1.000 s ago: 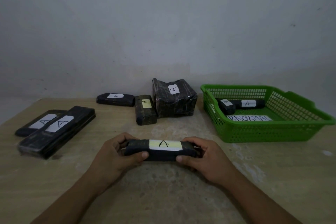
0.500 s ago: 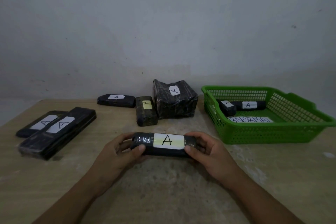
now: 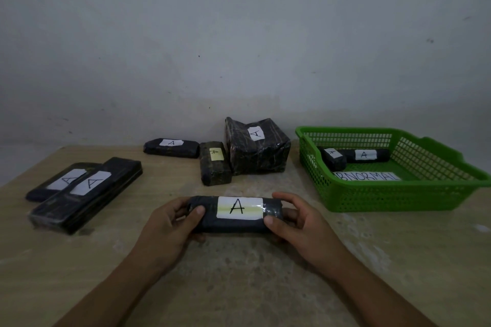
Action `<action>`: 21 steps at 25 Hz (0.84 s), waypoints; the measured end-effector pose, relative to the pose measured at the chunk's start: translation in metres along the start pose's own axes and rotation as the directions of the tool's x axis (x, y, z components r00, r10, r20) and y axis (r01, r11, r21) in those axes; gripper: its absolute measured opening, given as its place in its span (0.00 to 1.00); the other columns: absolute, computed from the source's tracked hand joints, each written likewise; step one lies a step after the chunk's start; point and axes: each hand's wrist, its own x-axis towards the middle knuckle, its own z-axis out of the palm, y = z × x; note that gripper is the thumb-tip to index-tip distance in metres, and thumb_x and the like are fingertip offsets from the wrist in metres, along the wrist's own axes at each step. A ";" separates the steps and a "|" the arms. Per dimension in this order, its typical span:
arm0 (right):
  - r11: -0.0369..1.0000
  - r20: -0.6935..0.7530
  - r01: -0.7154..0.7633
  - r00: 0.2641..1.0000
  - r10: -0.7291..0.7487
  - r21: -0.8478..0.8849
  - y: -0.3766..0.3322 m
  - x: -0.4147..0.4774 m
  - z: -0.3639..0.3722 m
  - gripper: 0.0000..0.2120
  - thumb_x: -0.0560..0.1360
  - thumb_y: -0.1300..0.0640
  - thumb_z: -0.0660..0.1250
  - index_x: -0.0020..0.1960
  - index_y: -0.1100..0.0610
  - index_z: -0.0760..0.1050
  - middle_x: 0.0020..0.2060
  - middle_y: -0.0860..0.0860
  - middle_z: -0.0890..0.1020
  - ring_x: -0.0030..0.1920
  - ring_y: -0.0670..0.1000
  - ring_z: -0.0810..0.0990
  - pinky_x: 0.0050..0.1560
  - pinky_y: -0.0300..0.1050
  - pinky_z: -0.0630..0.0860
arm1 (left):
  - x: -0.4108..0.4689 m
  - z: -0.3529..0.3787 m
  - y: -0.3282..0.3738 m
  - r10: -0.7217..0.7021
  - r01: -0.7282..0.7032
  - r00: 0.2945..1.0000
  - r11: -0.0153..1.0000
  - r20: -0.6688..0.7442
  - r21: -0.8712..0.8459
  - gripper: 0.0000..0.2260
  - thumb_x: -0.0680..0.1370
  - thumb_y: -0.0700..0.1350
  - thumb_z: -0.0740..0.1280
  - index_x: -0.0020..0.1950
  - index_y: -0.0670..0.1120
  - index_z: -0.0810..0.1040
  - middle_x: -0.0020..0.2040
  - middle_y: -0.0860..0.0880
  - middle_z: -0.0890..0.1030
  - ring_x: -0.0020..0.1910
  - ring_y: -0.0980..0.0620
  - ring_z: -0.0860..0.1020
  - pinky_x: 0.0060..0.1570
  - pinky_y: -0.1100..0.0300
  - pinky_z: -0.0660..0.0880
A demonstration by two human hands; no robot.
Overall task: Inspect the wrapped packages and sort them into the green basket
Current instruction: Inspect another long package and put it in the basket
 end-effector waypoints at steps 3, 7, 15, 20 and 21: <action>0.999 0.024 -0.015 1.000 0.015 -0.032 0.000 0.000 0.000 0.14 0.75 0.59 0.71 0.59 0.52 0.75 0.46 0.52 0.87 0.38 0.49 0.83 0.38 0.43 0.78 | -0.003 0.002 0.003 0.011 -0.012 1.000 0.999 -0.020 -0.047 0.09 0.76 0.46 0.66 0.56 0.53 0.78 0.53 0.50 0.84 0.48 0.54 0.83 0.46 0.61 0.80; 0.998 -0.032 0.015 0.999 -0.017 -0.060 0.003 0.004 -0.001 0.12 0.76 0.62 0.69 0.58 0.52 0.75 0.48 0.50 0.86 0.41 0.42 0.83 0.40 0.37 0.76 | -0.007 0.005 0.008 -0.024 0.035 0.996 0.990 0.086 -0.134 0.14 0.74 0.45 0.69 0.57 0.57 0.73 0.51 0.51 0.84 0.47 0.56 0.84 0.38 0.68 0.79; 1.000 0.049 0.020 0.999 -0.018 -0.025 -0.004 -0.002 0.000 0.09 0.76 0.58 0.69 0.56 0.54 0.75 0.43 0.50 0.86 0.33 0.46 0.79 0.34 0.42 0.76 | -0.009 0.002 0.009 -0.047 0.070 0.990 0.982 0.130 -0.177 0.22 0.73 0.41 0.70 0.64 0.54 0.68 0.53 0.48 0.83 0.48 0.53 0.84 0.45 0.63 0.81; 0.998 -0.001 0.048 0.999 -0.048 -0.036 -0.004 -0.002 0.001 0.11 0.75 0.58 0.70 0.55 0.47 0.77 0.45 0.50 0.86 0.32 0.47 0.80 0.29 0.39 0.73 | -0.006 -0.001 0.008 -0.050 0.070 0.992 0.984 0.119 -0.167 0.22 0.71 0.45 0.71 0.63 0.55 0.70 0.55 0.49 0.83 0.50 0.57 0.83 0.44 0.67 0.79; 0.997 -0.005 0.068 0.998 -0.068 -0.036 -0.003 -0.002 -0.001 0.13 0.74 0.61 0.71 0.53 0.46 0.77 0.47 0.50 0.85 0.36 0.46 0.81 0.34 0.39 0.75 | -0.006 -0.001 0.009 -0.058 0.079 0.990 0.983 0.128 -0.165 0.22 0.70 0.47 0.72 0.62 0.55 0.71 0.56 0.48 0.82 0.51 0.57 0.83 0.44 0.67 0.79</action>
